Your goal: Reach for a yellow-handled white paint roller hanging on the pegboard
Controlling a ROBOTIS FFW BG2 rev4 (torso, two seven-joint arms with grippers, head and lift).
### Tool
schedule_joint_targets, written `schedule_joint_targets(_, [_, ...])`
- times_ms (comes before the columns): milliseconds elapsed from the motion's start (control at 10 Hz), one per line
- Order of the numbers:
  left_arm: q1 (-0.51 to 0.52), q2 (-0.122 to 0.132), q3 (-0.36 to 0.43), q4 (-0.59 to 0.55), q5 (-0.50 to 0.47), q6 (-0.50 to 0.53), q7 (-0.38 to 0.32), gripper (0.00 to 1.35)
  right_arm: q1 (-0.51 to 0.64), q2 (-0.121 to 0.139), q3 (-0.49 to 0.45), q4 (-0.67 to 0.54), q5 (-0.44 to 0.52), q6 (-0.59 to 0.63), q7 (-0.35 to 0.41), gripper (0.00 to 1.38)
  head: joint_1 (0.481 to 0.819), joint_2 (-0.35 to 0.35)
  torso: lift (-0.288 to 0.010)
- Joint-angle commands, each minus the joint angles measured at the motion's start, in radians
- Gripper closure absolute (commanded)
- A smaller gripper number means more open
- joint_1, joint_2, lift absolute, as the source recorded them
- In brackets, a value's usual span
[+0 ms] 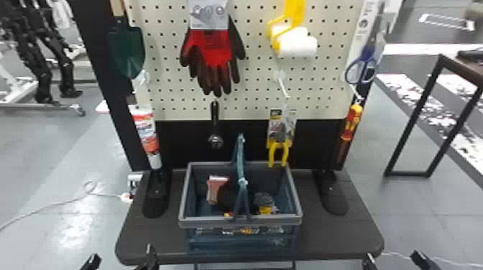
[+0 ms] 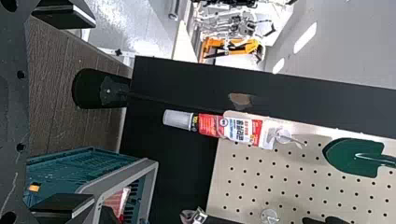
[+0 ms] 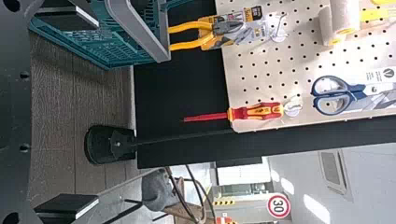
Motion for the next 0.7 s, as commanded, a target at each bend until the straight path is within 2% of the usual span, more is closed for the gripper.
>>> schedule_joint_targets(0, [0.000, 0.000, 0.000, 0.000, 0.000, 0.000, 0.000, 0.00, 0.000, 0.006, 0.000, 0.000, 0.000, 0.000, 0.000, 0.00, 0.549, 0.000, -0.100])
schedule_joint_targets(600, [0.000, 0.000, 0.000, 0.000, 0.000, 0.000, 0.000, 0.00, 0.000, 0.006, 0.000, 0.000, 0.000, 0.000, 0.000, 0.00, 0.549, 0.000, -0.100])
